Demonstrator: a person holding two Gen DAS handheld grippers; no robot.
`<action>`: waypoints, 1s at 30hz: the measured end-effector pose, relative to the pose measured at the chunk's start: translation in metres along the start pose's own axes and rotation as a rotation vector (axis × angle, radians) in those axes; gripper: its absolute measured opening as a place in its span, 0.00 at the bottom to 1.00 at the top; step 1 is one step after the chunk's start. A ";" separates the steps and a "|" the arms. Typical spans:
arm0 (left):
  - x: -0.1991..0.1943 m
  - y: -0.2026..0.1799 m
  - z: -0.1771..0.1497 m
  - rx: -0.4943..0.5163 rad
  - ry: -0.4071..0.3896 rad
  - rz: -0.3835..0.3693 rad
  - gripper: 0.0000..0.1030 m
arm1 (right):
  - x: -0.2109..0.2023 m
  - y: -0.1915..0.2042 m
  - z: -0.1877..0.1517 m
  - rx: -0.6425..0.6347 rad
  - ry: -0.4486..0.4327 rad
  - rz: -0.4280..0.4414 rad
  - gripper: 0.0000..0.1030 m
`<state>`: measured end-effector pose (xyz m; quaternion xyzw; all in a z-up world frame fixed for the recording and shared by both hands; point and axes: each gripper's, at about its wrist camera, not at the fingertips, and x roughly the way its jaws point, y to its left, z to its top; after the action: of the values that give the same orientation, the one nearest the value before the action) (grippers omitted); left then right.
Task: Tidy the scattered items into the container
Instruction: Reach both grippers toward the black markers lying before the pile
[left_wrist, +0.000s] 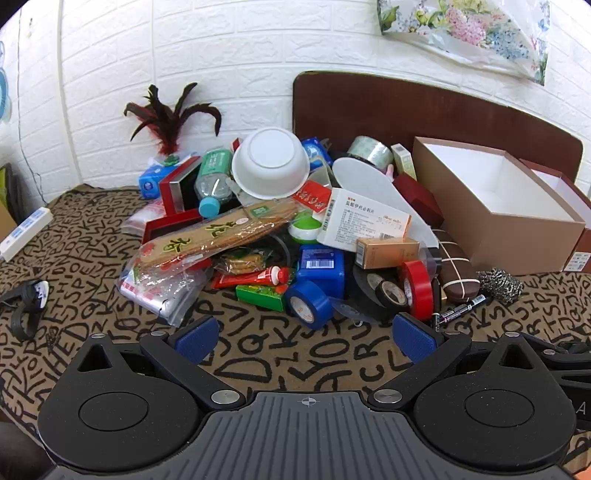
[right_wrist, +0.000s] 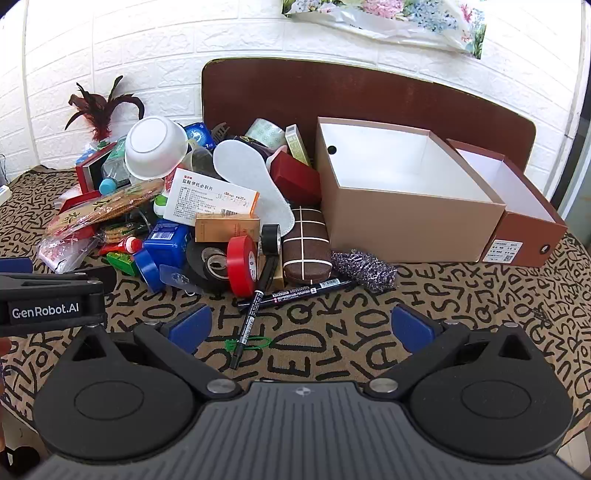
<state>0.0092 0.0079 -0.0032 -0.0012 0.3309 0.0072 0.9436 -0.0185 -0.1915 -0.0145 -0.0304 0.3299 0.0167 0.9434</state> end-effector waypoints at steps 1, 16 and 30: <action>0.000 0.000 0.000 0.000 0.001 0.000 1.00 | 0.000 0.000 0.000 0.002 0.000 0.002 1.00; 0.010 0.001 0.001 -0.004 0.027 0.000 1.00 | 0.012 0.000 0.003 0.014 0.028 0.014 1.00; 0.025 -0.001 0.003 -0.001 0.055 0.004 1.00 | 0.028 0.000 0.003 0.017 0.061 0.023 1.00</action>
<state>0.0306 0.0077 -0.0167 -0.0011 0.3568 0.0090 0.9341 0.0052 -0.1911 -0.0293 -0.0191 0.3588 0.0237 0.9329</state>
